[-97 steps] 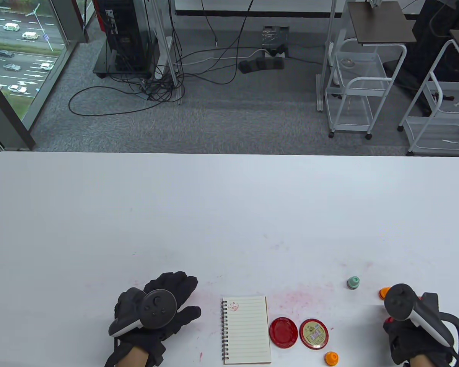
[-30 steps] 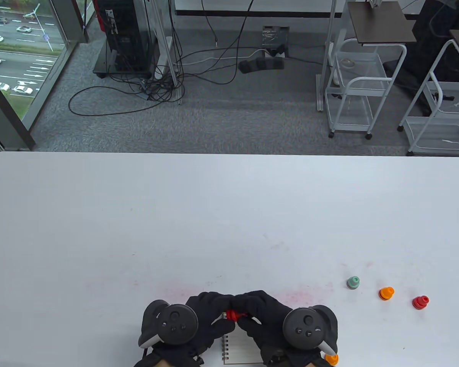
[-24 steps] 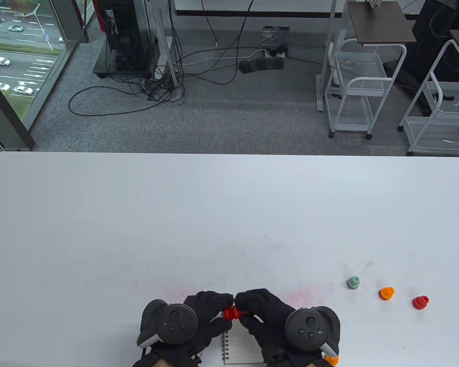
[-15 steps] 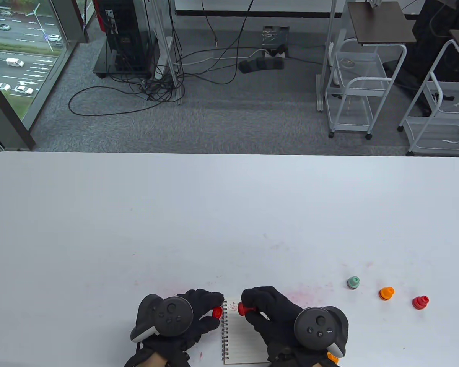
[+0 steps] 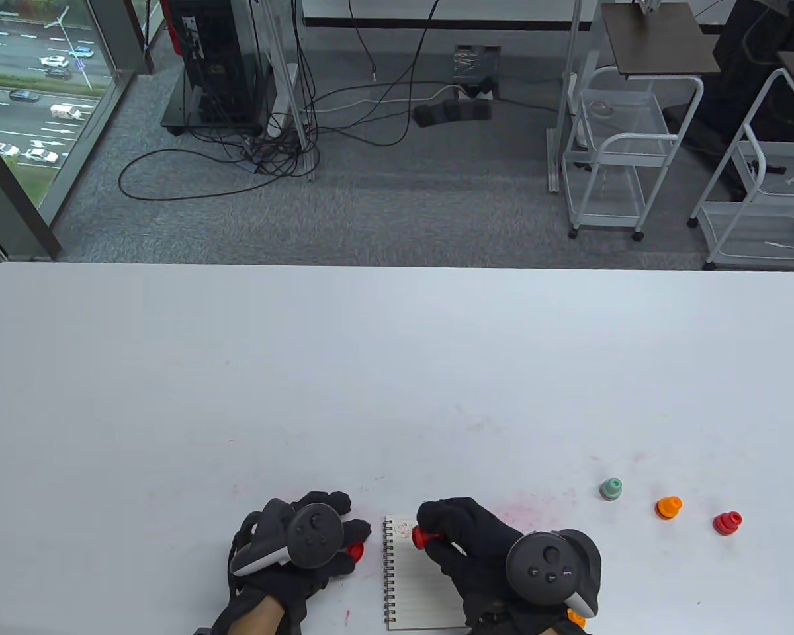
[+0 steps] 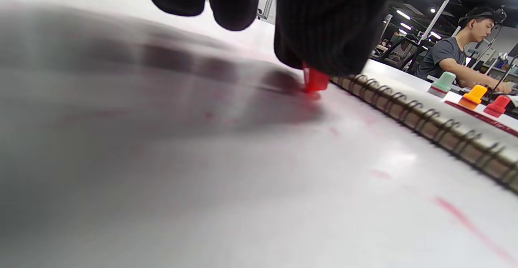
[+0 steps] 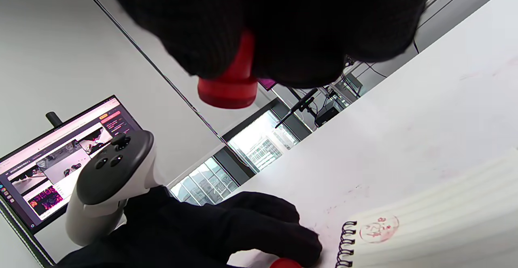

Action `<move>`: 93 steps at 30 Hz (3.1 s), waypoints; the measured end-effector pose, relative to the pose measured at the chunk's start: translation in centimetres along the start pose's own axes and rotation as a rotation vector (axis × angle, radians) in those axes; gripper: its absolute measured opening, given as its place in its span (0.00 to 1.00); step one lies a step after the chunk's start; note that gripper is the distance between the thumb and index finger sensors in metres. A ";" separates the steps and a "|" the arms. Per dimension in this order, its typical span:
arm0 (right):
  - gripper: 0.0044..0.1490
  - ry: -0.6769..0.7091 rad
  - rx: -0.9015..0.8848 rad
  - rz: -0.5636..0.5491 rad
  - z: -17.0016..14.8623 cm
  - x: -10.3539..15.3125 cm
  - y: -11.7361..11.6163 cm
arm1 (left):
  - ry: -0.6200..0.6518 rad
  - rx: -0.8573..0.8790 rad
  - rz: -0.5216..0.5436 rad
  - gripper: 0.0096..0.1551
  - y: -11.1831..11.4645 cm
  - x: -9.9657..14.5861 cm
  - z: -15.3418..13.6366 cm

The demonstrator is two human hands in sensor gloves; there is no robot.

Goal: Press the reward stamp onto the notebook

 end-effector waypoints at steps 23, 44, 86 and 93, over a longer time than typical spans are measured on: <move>0.28 0.024 0.217 0.016 0.2 0.6 1.9 | 0.072 -0.030 0.179 0.50 -4.1 2.5 0.9; 0.27 -0.183 0.622 0.501 -2.8 0.5 -1.1 | 0.095 -0.022 0.200 0.52 -5.2 3.9 1.3; 0.24 -0.171 0.820 0.643 -2.4 0.2 -4.0 | 0.072 -0.002 0.160 0.50 -4.8 3.5 1.3; 0.25 -0.104 0.840 0.635 -2.0 0.5 -4.1 | 0.087 0.015 0.150 0.50 -4.8 3.5 1.3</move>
Point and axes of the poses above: the tracker on the back of each hand, its own z axis roughly to the thumb side, its own x axis roughly from the fingertips to the wrist, y = z × x, the point moved 1 cm from there along -x, roughly from the wrist to the fingertips, and after that the axes turned 6 degrees about x, right-handed, at the moved point
